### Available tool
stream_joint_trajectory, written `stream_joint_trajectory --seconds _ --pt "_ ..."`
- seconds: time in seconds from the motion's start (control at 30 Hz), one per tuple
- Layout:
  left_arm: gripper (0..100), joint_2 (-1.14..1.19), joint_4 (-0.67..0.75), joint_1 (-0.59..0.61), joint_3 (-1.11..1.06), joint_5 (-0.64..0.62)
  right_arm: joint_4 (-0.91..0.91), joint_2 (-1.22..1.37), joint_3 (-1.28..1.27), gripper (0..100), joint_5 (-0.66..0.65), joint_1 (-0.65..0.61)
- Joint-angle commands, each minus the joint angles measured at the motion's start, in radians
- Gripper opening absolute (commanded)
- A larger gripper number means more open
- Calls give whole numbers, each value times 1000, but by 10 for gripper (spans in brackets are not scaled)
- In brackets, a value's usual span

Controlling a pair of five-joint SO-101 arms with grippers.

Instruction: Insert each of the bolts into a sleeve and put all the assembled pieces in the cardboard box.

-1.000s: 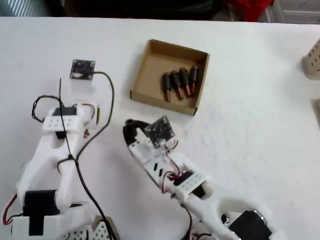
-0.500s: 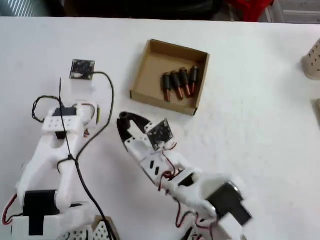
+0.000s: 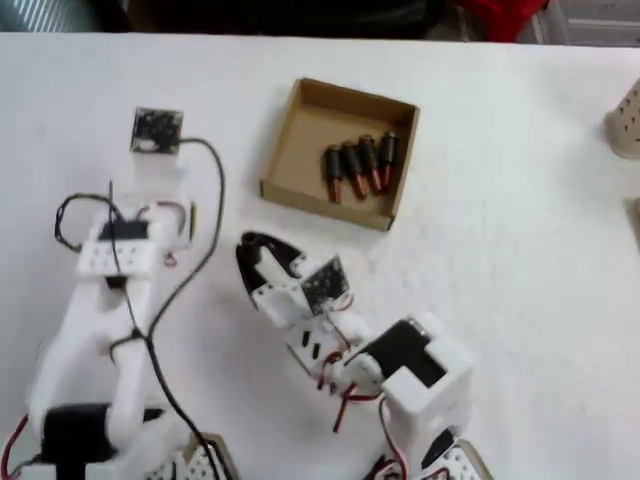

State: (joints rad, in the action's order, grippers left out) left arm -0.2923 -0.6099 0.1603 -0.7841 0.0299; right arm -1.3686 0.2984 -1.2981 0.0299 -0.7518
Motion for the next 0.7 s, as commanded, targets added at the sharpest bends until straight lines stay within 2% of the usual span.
stream_joint_trajectory --seconds 0.0,0.1,0.27,0.37,0.5,0.67 --pt "20 -234 23 -53 -78 6 -27 -4 29 17 0 -1" --pt "20 -387 41 -107 -166 6 -27 -5 23 17 0 -2" --pt "20 -593 275 -173 -384 3 -22 -1 15 17 0 -19" --pt "20 -685 399 -173 -486 -115 -22 -1 6 17 0 -35" --pt "20 -777 476 -179 -566 -315 -22 -1 6 17 0 -33" --pt "20 -848 531 -236 -632 -339 -21 -1 6 17 0 -33"
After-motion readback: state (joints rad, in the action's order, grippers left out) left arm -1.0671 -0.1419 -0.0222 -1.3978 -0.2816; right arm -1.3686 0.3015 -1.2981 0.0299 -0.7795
